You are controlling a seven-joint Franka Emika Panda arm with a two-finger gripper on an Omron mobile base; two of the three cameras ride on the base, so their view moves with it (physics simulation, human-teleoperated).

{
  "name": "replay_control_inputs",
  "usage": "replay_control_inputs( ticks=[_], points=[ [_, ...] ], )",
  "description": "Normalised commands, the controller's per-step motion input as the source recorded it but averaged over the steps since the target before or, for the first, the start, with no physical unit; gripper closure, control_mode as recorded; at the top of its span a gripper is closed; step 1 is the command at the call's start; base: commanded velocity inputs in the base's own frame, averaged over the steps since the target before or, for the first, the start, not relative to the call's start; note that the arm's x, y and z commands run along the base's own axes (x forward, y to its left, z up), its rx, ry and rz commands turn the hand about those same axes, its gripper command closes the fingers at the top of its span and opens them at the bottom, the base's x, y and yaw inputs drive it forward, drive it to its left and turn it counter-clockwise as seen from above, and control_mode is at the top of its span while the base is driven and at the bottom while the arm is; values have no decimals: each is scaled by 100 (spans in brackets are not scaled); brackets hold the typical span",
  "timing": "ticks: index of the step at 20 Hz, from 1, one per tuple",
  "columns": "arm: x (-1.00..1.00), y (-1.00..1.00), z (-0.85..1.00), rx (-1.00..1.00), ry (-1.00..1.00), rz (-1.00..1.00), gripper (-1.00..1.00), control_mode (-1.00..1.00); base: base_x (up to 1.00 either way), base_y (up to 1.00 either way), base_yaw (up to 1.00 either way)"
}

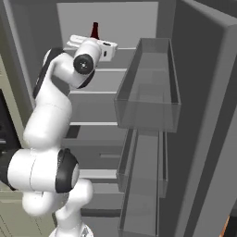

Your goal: Place the beer and liquor on the top shelf of the fridge to keep them out of children's reach, and place the avocado on lower shelves for easy access.

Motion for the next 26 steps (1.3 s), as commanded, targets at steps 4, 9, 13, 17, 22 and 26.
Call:
replay_control_inputs(
  ticks=[4,9,13,17,22,26],
  points=[
    [69,0,0,0,0,0,100,-100,0,0,0],
    [54,0,-1,-9,0,0,100,-100,0,0,0],
    [43,0,-4,-16,0,1,100,-100,0,0,0],
    [40,0,-5,-15,0,2,100,-100,0,0,0],
    [40,0,-5,-3,1,0,100,-100,0,0,0],
    [35,0,-11,0,0,0,100,-100,0,0,0]
  ],
)
